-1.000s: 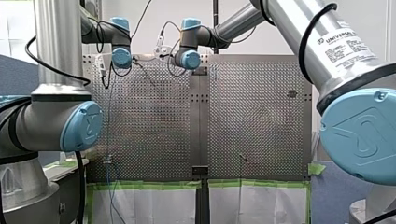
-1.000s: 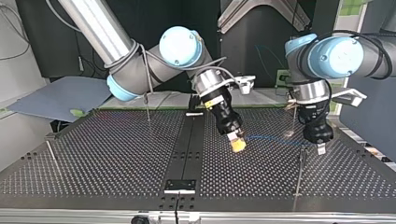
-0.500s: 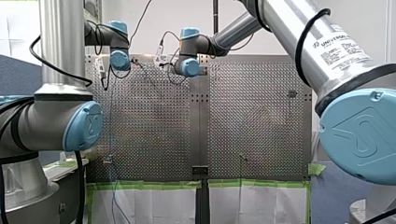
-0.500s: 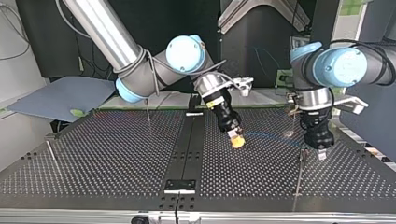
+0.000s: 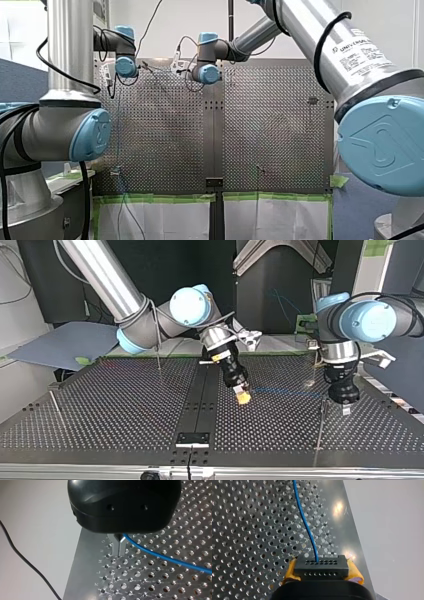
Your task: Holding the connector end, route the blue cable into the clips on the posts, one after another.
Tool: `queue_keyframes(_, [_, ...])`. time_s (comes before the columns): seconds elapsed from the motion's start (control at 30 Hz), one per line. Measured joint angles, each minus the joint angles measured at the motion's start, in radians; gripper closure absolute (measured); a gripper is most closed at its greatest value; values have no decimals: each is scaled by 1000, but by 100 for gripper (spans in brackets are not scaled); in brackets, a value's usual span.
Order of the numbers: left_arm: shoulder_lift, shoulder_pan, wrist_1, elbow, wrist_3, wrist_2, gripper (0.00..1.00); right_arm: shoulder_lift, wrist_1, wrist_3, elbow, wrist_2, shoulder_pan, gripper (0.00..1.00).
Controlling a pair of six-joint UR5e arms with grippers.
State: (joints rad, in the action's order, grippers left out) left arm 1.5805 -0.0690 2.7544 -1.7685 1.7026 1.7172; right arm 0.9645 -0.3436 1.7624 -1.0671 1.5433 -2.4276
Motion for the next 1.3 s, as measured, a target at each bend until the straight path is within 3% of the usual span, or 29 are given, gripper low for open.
queue_keyframes(0.47, [45, -37, -18, 48, 37, -64, 100, -4, -16, -11, 2, -41, 16, 100])
queue_keyframes(0.8, [47, -59, -24, 77, 81, -105, 100, -7, -23, -14, 33, -74, 16, 100])
queue_keyframes(1.3, [78, -76, -22, 103, 118, -138, 100, -62, -21, -21, 94, -80, 25, 100])
